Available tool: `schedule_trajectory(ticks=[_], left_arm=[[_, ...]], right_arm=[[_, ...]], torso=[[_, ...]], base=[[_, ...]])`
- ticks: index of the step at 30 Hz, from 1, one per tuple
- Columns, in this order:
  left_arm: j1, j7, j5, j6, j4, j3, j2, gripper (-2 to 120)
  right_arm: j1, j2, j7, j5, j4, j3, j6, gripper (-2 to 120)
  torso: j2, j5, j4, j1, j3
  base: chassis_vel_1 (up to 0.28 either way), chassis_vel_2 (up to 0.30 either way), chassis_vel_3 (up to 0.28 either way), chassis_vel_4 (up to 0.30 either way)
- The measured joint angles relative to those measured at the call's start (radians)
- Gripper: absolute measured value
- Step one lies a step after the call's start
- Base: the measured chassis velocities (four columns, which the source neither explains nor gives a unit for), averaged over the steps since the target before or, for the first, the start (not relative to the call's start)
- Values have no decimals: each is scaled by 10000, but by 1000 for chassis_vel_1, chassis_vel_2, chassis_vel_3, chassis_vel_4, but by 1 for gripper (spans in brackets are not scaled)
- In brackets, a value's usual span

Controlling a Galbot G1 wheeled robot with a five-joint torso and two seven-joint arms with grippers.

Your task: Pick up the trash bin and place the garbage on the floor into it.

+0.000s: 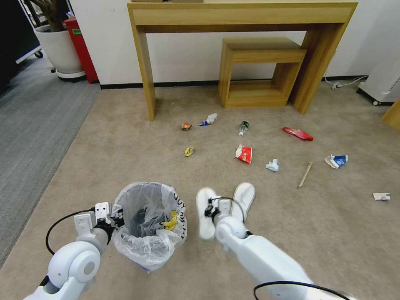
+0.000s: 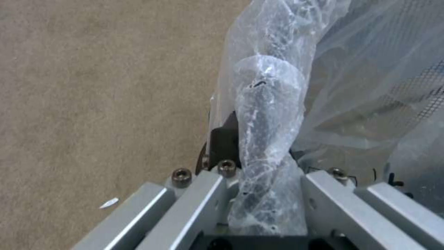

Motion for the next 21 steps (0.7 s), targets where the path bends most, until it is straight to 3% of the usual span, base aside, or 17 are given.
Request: schedule_trajectory(ticks=[1, 4, 8, 10, 14, 21], left_arm=[[0, 0, 0, 0, 0, 0, 0, 1], [59, -10, 13, 19, -77, -4, -9, 1], [67, -18, 45, 24, -85, -1, -38, 1], [69, -30, 111, 39, -107, 52, -139, 1], [51, -52, 126, 81, -189, 97, -210, 1], [14, -122, 93, 132, -268, 99, -226, 1]], right_arm=[[0, 0, 0, 0, 0, 0, 0, 0], [-338, -1184, -474, 251, 2037, 721, 329, 0], [-442, -1612, -766, 330, 2889, 1017, 501, 0], [-503, -2202, -1615, 352, 4050, 1409, 1076, 0], [-422, -2631, -2675, 284, 4888, 1499, 1792, 0], [-172, -2922, -3669, 257, 5208, 1319, 2516, 0]], torso=[[0, 0, 0, 0, 0], [-1, -1, -4, 0, -1], [-1, -3, -2, 0, -1], [-1, -3, 0, 0, -1], [-1, -2, 0, 0, -1], [-1, -3, 0, 0, -1]], base=[[0, 0, 0, 0], [0, 0, 0, 0], [0, 0, 0, 0], [0, 0, 0, 0], [0, 0, 0, 0], [0, 0, 0, 0]])
